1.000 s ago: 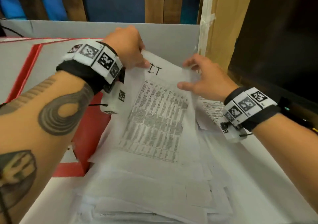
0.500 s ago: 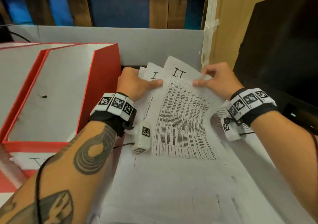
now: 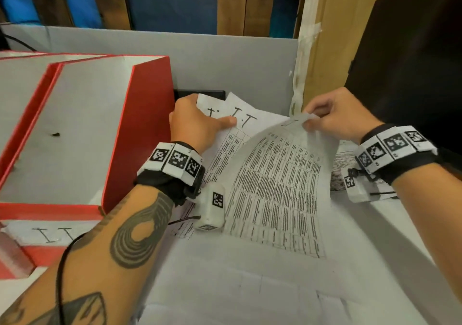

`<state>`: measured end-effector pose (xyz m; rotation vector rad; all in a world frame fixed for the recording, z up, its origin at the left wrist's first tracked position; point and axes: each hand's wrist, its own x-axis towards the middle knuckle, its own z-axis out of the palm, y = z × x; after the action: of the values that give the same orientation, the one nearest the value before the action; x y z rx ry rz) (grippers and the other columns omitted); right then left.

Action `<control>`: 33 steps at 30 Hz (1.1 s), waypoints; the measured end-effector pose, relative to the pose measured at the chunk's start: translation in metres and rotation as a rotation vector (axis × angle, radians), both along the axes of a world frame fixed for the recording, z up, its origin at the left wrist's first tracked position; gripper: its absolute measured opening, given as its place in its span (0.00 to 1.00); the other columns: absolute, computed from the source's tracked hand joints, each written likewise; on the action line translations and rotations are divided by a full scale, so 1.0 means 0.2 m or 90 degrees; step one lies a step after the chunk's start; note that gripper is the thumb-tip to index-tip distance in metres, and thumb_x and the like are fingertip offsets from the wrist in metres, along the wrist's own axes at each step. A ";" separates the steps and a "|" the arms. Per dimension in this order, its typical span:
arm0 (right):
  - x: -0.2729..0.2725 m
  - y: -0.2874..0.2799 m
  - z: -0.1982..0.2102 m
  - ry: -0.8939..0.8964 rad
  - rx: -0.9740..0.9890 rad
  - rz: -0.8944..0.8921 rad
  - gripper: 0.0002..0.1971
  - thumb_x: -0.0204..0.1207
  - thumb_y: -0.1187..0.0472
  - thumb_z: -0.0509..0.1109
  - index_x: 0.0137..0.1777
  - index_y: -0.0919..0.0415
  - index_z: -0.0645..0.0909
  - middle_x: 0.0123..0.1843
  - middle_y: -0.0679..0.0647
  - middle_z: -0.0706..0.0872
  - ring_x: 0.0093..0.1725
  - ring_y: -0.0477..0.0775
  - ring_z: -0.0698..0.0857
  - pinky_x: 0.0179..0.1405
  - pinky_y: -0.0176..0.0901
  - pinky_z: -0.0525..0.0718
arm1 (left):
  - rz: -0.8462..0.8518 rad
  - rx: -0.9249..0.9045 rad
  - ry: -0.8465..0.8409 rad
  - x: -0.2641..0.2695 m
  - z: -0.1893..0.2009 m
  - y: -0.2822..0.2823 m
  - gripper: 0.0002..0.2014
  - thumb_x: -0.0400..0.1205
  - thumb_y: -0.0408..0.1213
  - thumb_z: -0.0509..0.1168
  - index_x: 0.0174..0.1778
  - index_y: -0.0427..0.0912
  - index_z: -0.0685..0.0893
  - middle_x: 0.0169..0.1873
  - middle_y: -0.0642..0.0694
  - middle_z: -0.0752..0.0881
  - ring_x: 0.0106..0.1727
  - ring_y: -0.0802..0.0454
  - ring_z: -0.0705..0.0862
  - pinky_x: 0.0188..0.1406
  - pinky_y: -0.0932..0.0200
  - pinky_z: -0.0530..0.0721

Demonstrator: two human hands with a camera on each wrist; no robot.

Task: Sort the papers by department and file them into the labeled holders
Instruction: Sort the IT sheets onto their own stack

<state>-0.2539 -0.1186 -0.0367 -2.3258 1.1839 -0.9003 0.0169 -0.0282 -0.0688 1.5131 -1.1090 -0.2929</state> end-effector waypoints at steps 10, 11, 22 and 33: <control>0.19 -0.05 -0.11 0.049 0.003 -0.014 0.15 0.72 0.51 0.84 0.34 0.57 0.83 0.46 0.66 0.91 0.50 0.69 0.90 0.55 0.72 0.88 | 0.031 -0.108 0.063 0.01 -0.10 0.03 0.16 0.75 0.40 0.82 0.57 0.51 0.87 0.47 0.60 0.89 0.50 0.60 0.88 0.60 0.51 0.87; 0.20 -0.05 -0.12 0.039 -0.001 -0.036 0.14 0.72 0.51 0.84 0.34 0.56 0.84 0.44 0.63 0.92 0.48 0.67 0.90 0.55 0.70 0.88 | 0.033 -0.122 0.068 0.02 -0.12 0.03 0.17 0.77 0.37 0.80 0.59 0.51 0.85 0.47 0.63 0.86 0.49 0.68 0.86 0.61 0.55 0.85; 0.21 -0.06 -0.11 0.013 -0.009 -0.040 0.12 0.65 0.56 0.89 0.38 0.54 0.87 0.42 0.58 0.92 0.45 0.64 0.90 0.54 0.67 0.90 | 0.011 -0.119 0.044 0.03 -0.14 0.01 0.15 0.84 0.31 0.68 0.42 0.57 0.92 0.50 0.58 0.91 0.62 0.51 0.87 0.68 0.55 0.83; 0.08 0.00 -0.03 -0.034 -0.034 0.034 0.11 0.70 0.66 0.85 0.51 0.57 0.93 0.49 0.54 0.94 0.53 0.62 0.91 0.63 0.63 0.88 | -0.042 0.029 -0.114 0.01 -0.06 0.08 0.08 0.81 0.48 0.76 0.52 0.51 0.95 0.46 0.60 0.93 0.57 0.55 0.89 0.64 0.52 0.86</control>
<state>-0.2385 -0.1182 -0.0437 -2.3489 1.0846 -0.9807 0.0182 -0.0119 -0.0805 1.5690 -1.3032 -0.2325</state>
